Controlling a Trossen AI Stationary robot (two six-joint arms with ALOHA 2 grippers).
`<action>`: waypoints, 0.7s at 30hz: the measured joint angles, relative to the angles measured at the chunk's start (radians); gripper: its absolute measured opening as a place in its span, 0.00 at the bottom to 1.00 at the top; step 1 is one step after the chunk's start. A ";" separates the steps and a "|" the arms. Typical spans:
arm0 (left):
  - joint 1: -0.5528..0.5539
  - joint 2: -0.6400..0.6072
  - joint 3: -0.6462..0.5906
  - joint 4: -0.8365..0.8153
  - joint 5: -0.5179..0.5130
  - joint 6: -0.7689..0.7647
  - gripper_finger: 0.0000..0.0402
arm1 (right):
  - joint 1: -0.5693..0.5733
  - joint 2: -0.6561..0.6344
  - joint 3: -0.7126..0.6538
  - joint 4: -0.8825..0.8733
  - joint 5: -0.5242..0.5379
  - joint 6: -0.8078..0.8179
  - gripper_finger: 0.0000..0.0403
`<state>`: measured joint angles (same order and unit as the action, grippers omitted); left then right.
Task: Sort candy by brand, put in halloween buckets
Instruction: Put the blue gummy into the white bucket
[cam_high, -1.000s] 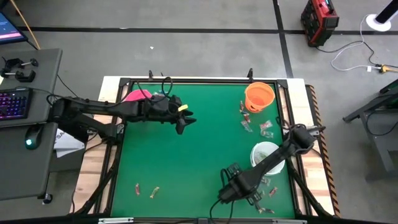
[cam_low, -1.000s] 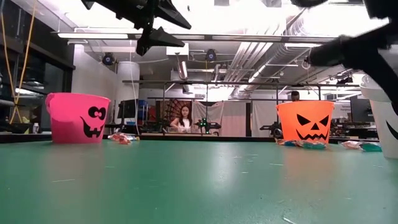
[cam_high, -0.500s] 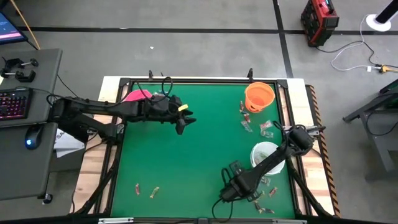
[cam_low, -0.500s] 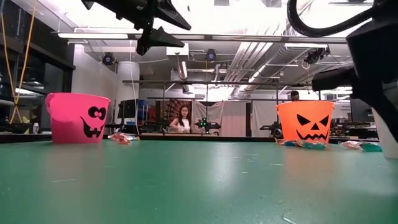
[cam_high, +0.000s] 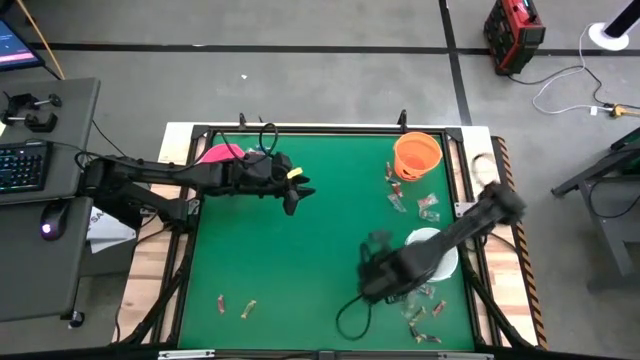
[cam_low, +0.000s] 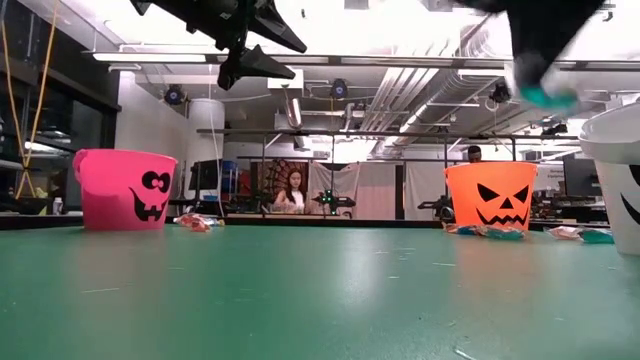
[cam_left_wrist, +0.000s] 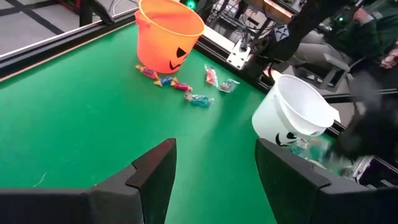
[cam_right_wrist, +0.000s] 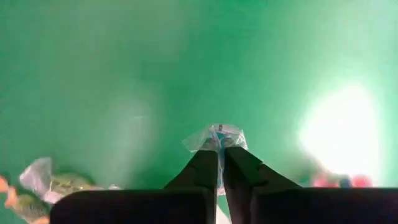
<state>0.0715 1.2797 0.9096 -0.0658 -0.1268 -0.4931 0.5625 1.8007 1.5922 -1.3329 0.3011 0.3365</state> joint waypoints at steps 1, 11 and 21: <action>0.000 0.000 0.000 -0.002 0.000 0.000 0.51 | 0.000 -0.047 -0.011 -0.026 0.038 0.079 0.02; 0.000 0.000 0.000 -0.017 -0.014 0.000 0.51 | 0.130 -0.433 -0.236 -0.145 0.190 0.844 0.00; 0.000 0.000 0.000 -0.017 -0.014 -0.001 0.51 | 0.214 -0.487 -0.436 -0.104 -0.080 1.060 0.01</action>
<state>0.0715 1.2797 0.9096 -0.0823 -0.1413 -0.4938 0.7765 1.3136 1.1562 -1.4371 0.2210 1.3967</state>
